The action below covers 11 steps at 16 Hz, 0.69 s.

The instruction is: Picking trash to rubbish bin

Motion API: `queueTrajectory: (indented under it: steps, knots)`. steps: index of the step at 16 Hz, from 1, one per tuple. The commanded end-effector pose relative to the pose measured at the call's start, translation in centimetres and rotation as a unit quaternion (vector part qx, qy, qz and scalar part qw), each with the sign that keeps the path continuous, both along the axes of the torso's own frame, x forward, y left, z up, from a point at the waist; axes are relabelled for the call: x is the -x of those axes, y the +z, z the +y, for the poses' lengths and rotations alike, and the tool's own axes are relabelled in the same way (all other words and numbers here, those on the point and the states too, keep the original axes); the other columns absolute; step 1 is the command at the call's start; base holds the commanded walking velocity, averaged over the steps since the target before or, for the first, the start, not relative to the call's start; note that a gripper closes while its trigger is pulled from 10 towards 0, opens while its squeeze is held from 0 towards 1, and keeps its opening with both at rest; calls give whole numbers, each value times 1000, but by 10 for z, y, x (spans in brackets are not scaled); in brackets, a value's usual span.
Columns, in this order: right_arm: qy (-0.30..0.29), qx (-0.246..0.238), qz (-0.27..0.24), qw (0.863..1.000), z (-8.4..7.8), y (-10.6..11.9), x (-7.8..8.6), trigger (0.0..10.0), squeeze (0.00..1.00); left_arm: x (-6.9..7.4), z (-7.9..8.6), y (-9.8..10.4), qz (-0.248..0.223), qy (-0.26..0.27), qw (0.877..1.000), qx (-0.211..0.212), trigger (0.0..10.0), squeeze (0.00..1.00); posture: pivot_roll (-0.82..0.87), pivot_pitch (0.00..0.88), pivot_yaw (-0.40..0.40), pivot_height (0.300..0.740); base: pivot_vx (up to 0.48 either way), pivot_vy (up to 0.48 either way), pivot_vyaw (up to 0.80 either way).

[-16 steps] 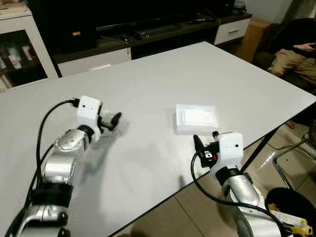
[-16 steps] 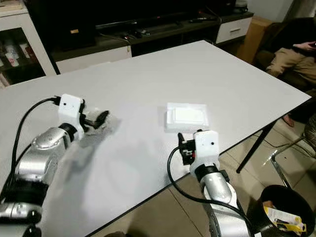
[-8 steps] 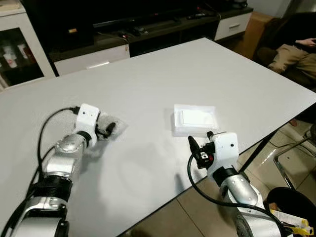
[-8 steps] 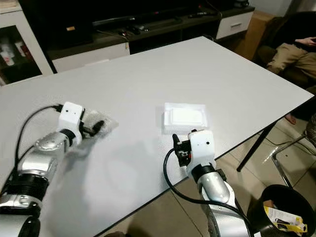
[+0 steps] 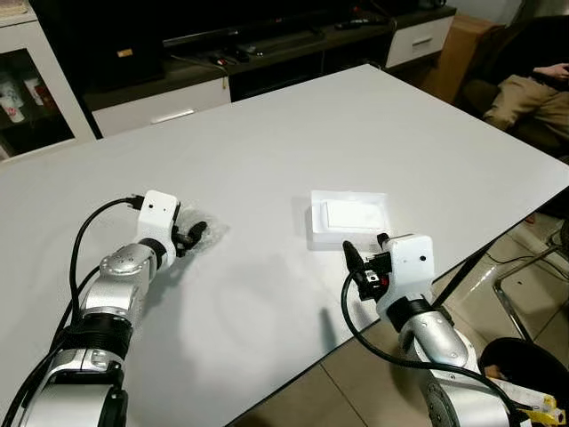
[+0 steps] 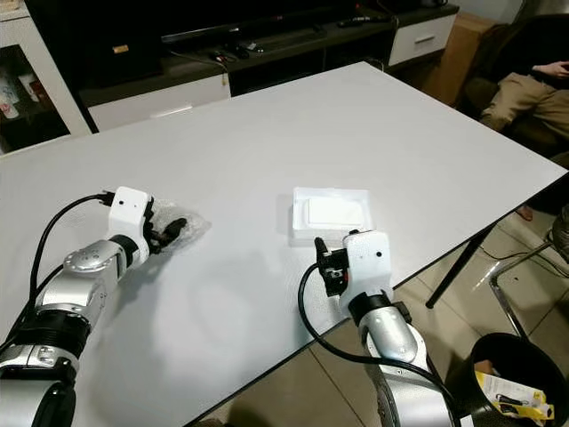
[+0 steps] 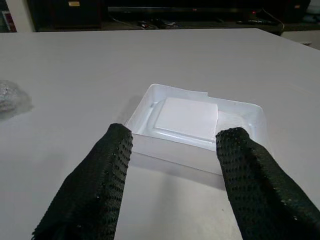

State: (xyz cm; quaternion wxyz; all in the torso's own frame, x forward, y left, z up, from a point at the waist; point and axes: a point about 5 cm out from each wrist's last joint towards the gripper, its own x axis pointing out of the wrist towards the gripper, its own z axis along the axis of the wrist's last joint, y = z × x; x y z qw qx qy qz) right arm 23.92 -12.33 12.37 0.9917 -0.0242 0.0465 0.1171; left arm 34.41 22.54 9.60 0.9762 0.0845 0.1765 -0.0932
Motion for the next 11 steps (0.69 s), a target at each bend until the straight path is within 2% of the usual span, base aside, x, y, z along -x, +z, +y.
queueTrajectory:
  steps: [1, 11]
  knots:
    - [4, -5, -1, 1000, 2, 2, -1, 10000, 0, 5, 4, -9, 23, 2, 1000, 4, 0, 0, 25, 3, 19, 740, 0, 0, 0]
    - [19, -6, 2, 1000, 5, 2, -5, 10000, 0, 12, 9, -11, 21, -3, 999, 24, 0, 0, 48, 14, -8, 740, 0, 0, 0]
